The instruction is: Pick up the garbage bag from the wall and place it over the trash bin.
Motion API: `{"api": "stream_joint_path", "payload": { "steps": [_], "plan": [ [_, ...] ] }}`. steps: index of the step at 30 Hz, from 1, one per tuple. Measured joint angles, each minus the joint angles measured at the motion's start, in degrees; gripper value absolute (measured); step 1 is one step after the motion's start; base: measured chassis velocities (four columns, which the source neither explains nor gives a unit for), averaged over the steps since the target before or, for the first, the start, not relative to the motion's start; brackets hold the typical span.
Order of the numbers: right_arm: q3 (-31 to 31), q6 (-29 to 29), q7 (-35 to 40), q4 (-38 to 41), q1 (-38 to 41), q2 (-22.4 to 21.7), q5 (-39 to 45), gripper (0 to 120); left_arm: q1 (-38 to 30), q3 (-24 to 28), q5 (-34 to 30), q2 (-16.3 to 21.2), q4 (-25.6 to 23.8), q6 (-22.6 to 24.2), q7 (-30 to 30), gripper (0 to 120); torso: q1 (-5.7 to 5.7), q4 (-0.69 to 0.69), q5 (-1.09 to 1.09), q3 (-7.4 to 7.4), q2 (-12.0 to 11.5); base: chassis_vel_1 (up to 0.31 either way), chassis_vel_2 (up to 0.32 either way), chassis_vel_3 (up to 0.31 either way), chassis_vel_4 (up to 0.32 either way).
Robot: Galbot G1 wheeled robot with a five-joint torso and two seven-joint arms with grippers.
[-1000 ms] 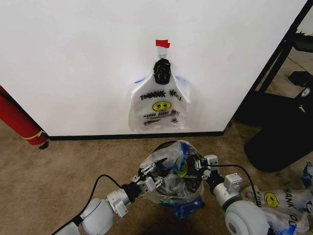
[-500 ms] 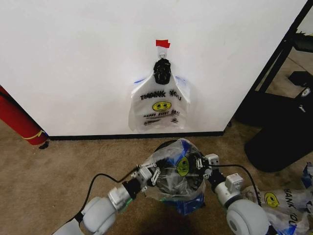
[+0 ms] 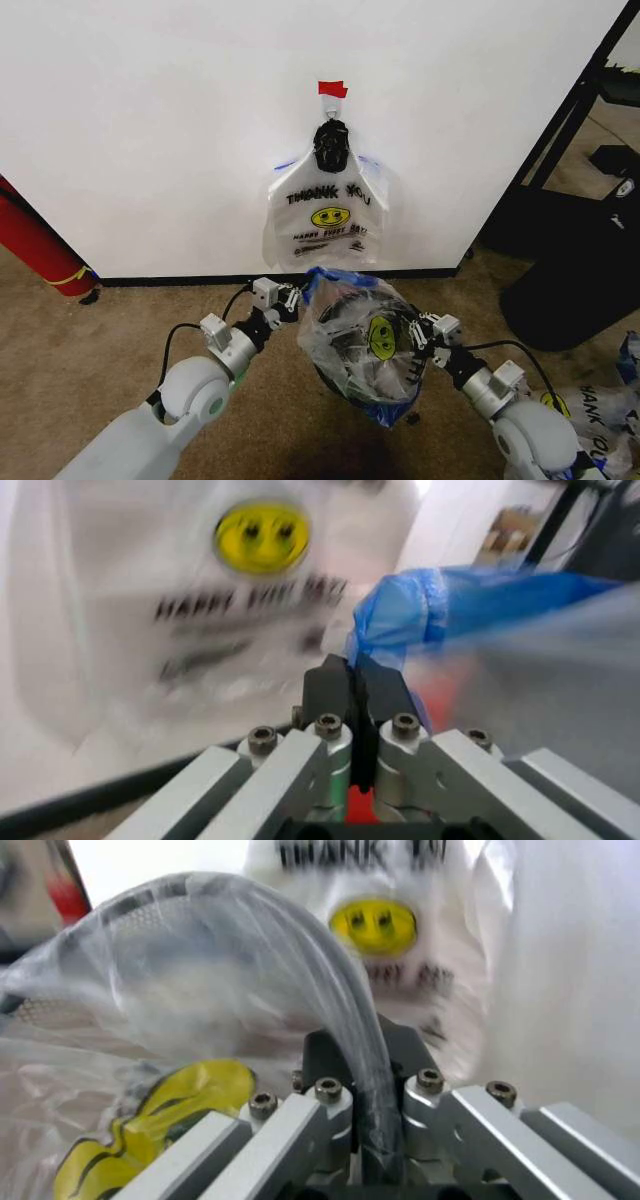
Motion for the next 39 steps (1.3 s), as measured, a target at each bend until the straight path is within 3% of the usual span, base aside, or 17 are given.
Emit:
{"api": "stream_joint_path", "payload": {
  "steps": [5, 10, 15, 22, 28, 29, 32, 34, 39],
  "plan": [
    [-0.7, 0.1, -0.5, -0.6, 0.1, 0.3, 7.6, 1, 1.5, -0.6, 1.4, -0.2, 2.0, -0.5, 2.8, 0, 0.00, 0.00, 0.00, 0.00, 0.0, 0.000, 0.000, 0.000, 0.000],
    [-1.8, 0.2, 1.6, -1.0, 0.1, 0.9, 9.3, 1, 2.1, -0.8, 2.3, -0.4, 2.4, -1.9, 4.8, 0, 0.00, 0.00, 0.00, 0.00, 0.0, 0.000, 0.000, 0.000, 0.000],
    [-4.6, -0.6, 10.7, -1.2, -0.2, 2.5, 9.5, 1, 2.7, -0.7, 2.4, -0.9, 3.2, -4.7, 3.0, 1, 0.00, -0.01, 0.00, -0.01, 0.0, 0.000, 0.000, 0.000, 0.000],
    [-8.3, -4.6, 27.4, -0.4, -0.5, 4.7, 13.4, 1, 4.2, -1.0, -0.1, -2.1, 5.1, -6.0, -1.8, 28, 0.00, -0.01, -0.01, 0.00, 0.0, 0.000, 0.000, 0.000, 0.000],
    [-9.2, -5.3, 34.7, 0.1, 0.2, 7.1, 17.3, 1, 6.6, -1.6, -0.6, -2.7, 4.6, -3.1, -3.8, 44, 0.00, -0.01, -0.02, 0.00, 0.0, 0.000, 0.000, 0.000, 0.000],
    [-9.0, -4.9, 36.7, 0.0, 0.8, 8.2, 18.5, 1, 8.1, -2.0, 0.5, -2.3, 3.6, -1.2, -3.8, 51, 0.00, -0.01, -0.01, -0.01, 0.0, 0.000, 0.000, 0.000, 0.000],
    [-8.1, -4.4, 38.3, -0.2, 1.6, 9.5, 20.1, 1, 11.2, -2.4, 2.1, -1.1, 1.8, 0.4, -2.3, 66, 0.00, 0.01, -0.01, -0.01, 0.0, 0.000, 0.000, 0.000, 0.000],
    [-7.8, -4.3, 38.5, -0.2, 1.7, 9.8, 20.4, 1, 12.1, -2.5, 2.2, -0.7, 1.2, 0.6, -1.3, 68, 0.00, 0.01, -0.01, -0.01, 0.0, 0.000, 0.000, 0.000, 0.000],
    [-7.0, -3.9, 38.3, -0.4, 1.9, 10.6, 20.3, 1, 15.8, -2.4, -0.2, -0.2, -2.4, 0.5, 6.1, 88, -0.01, 0.00, -0.01, -0.01, 0.0, 0.000, 0.000, 0.000, 0.000]
  ]
}}
